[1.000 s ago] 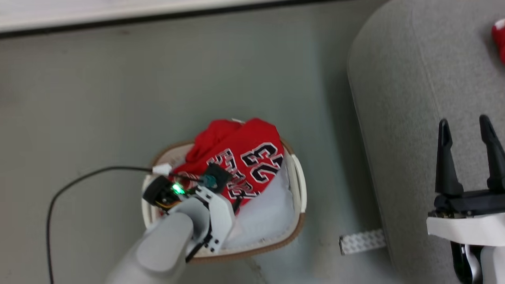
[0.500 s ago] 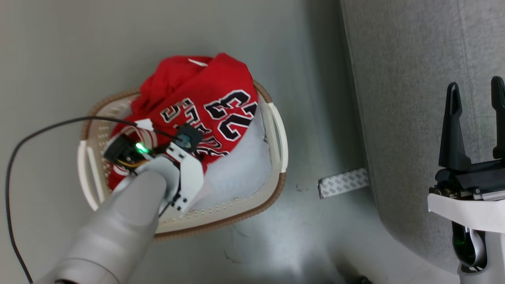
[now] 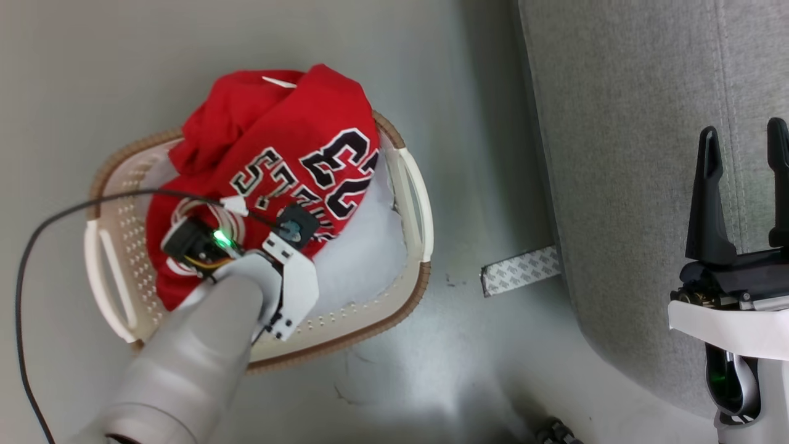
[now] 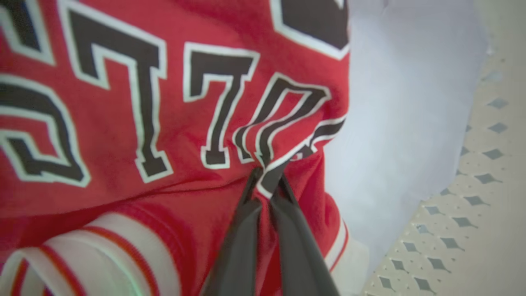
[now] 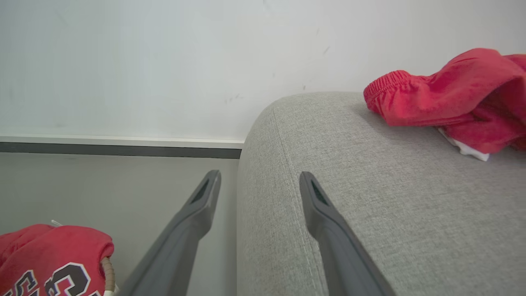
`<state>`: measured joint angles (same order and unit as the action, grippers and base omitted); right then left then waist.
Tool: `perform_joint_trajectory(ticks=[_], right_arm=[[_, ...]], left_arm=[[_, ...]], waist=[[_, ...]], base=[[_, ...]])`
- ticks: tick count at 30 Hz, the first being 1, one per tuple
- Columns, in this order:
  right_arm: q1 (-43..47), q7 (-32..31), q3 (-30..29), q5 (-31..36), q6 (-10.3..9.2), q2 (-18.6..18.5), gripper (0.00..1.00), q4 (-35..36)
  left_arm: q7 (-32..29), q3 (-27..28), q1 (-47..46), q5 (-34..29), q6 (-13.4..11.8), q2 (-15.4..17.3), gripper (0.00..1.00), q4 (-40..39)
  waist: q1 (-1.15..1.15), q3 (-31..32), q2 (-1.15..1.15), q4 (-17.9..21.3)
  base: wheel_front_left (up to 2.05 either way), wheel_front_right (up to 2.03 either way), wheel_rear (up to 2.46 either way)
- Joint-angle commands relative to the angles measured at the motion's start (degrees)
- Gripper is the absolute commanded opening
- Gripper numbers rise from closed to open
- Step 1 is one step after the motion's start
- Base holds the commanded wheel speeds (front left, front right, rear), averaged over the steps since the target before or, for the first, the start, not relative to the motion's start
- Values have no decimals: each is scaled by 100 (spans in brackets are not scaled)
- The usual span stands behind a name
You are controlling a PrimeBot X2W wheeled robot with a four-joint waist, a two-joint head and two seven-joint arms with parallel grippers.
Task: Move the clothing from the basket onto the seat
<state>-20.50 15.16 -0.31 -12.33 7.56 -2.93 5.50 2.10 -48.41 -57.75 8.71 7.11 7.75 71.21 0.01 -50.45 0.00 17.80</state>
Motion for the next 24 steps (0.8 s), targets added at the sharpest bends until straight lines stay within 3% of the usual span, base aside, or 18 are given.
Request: perform_joint_trajectory(ticks=[1,12,24], right_arm=[[35,-1,-42,15,-15,5,100,-54],[522,-1,-371,298,-15,-2,100,-478],[1532,-1,-670,586,-15,-2,100,-968]], left_arm=[[146,46,134,187,31,-47,0,26],[1165,352,827,832,32,-334,0,-161],[1306,589,1673,1390,-31,-471,0,-1534]], waist=[[-1,196,0,-117],[-1,1869,0,-976],[-1,3814,0,-1795]], base=[[0,0,0],[0,0,0],[0,0,0]])
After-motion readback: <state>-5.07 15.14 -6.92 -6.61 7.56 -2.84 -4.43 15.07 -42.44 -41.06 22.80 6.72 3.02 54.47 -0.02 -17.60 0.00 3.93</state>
